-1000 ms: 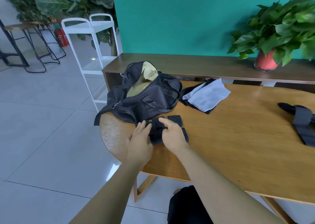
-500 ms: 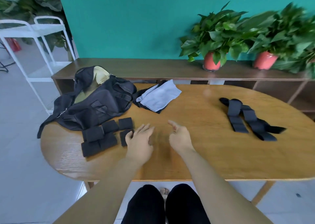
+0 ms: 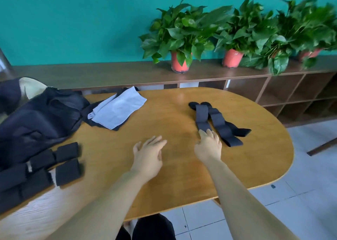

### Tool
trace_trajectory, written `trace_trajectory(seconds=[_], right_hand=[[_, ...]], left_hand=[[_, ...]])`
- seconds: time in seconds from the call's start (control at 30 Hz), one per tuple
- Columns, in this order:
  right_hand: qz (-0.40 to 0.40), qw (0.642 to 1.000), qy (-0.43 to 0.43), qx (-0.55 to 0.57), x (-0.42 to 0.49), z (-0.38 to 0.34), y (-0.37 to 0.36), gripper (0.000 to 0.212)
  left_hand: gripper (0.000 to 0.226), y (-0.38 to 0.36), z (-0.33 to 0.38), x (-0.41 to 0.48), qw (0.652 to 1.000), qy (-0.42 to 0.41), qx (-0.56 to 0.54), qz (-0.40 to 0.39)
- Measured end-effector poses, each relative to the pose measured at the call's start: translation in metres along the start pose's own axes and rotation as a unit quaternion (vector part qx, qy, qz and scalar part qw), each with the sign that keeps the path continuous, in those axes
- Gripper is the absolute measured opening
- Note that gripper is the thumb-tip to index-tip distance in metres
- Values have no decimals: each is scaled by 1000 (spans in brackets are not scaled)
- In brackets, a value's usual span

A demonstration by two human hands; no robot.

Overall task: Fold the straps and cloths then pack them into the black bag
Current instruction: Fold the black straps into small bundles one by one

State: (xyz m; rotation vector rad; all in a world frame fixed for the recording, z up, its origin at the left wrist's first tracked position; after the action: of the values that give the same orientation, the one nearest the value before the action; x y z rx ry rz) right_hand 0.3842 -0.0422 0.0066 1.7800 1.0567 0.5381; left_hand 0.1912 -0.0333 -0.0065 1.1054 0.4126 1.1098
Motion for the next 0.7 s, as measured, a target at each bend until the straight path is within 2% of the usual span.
trace_trajectory(seconds=[0.13, 0.33, 0.7], right_hand=[[-32, 999, -11, -34, 13, 18, -5, 54], [-6, 996, 70, -57, -9, 7, -17, 42], [-27, 989, 136, -56, -83, -27, -47, 43]], left_hand=[[54, -16, 2, 8, 1000, 0, -3, -20], [52, -26, -4, 9, 999, 13, 17, -39], [53, 0, -27, -30, 997, 51, 44, -32]])
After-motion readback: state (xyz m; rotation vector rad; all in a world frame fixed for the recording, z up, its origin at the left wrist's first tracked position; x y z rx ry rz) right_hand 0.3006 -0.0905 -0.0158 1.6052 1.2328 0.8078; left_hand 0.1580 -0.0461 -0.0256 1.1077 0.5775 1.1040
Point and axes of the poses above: each hand's wrist, its own x-axis towards the middle knuckle, its own y-axis out of the back of the hand, z = x × y, the point moved 1 cm from there along x, towards the middle knuckle, and after that the axes turned 9 degrees about -y, right-handed, at the moved point
